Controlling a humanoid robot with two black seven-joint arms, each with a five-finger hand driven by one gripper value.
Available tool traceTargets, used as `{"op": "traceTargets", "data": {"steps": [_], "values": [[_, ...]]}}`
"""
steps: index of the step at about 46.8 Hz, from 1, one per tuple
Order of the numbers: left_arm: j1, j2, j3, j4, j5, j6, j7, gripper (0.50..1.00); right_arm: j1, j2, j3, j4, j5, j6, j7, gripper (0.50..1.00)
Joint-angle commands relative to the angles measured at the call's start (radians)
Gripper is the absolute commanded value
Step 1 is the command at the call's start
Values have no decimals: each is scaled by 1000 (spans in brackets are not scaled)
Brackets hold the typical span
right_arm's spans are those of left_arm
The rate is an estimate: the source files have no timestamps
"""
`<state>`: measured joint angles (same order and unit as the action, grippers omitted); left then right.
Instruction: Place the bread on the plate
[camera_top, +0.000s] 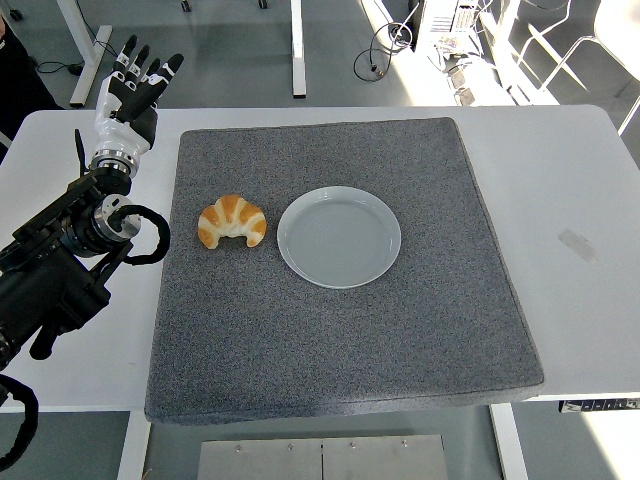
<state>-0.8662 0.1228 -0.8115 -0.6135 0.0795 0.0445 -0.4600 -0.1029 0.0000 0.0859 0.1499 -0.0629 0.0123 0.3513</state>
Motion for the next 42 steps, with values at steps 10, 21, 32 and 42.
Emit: {"op": "traceTargets", "data": {"steps": [10,21,32,42], "values": [[-2,11,15,-14,36,0,9,978,0,0,0,0,0,0,0,1000],[-45,87,146,-52,39,32,14,972,0,0,0,0,0,0,0,1000],[-117,211,296,-175,39,113,32,966,0,0,0,0,0,0,0,1000],[-211,293,485,-264,92,156,96,958,0,0,0,0,0,0,0,1000]]}}
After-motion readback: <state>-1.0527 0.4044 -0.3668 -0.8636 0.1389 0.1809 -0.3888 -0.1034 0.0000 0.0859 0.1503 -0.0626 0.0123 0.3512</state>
